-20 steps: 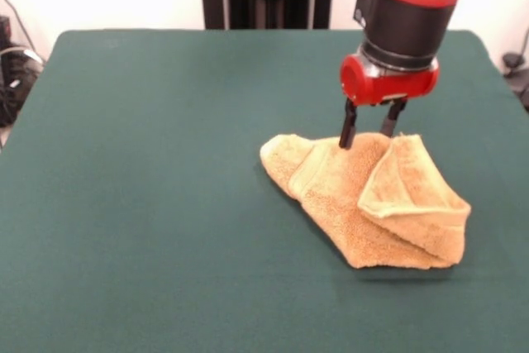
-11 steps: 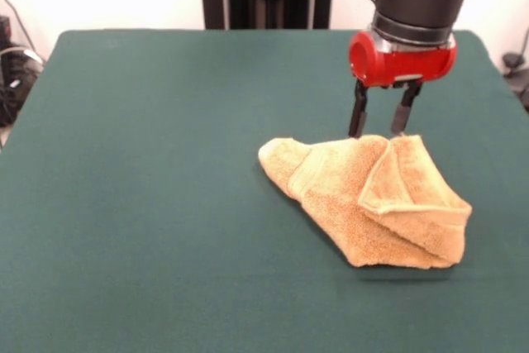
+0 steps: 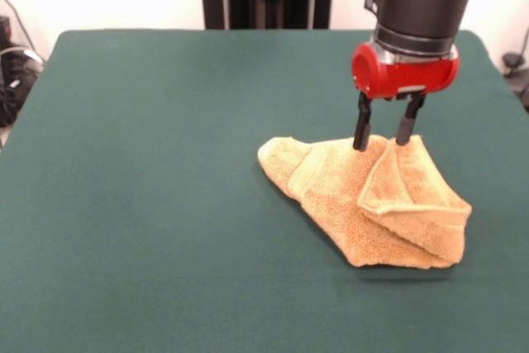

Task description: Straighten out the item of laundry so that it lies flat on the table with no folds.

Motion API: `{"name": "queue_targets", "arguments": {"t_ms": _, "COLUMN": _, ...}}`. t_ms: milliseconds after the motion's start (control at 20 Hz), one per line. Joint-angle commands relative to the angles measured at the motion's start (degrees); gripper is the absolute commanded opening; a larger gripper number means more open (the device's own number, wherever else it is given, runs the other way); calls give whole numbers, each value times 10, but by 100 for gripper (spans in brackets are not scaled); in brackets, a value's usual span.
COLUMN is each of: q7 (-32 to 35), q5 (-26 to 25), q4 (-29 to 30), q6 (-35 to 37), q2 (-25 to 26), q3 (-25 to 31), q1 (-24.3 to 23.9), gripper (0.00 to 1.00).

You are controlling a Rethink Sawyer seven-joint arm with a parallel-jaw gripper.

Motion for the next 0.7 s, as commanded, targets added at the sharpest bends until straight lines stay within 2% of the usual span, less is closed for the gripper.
{"name": "queue_targets", "arguments": {"t_ms": 50, "q7": 120, "q5": 19, "q4": 20, "q6": -49, "q2": 73, "q3": 20, "q1": 13, "gripper": 100}}
{"name": "queue_targets", "arguments": {"t_ms": 700, "q7": 113, "q5": 28, "q4": 18, "q6": -28, "q2": 80, "q3": 18, "q1": 21, "gripper": 100}}
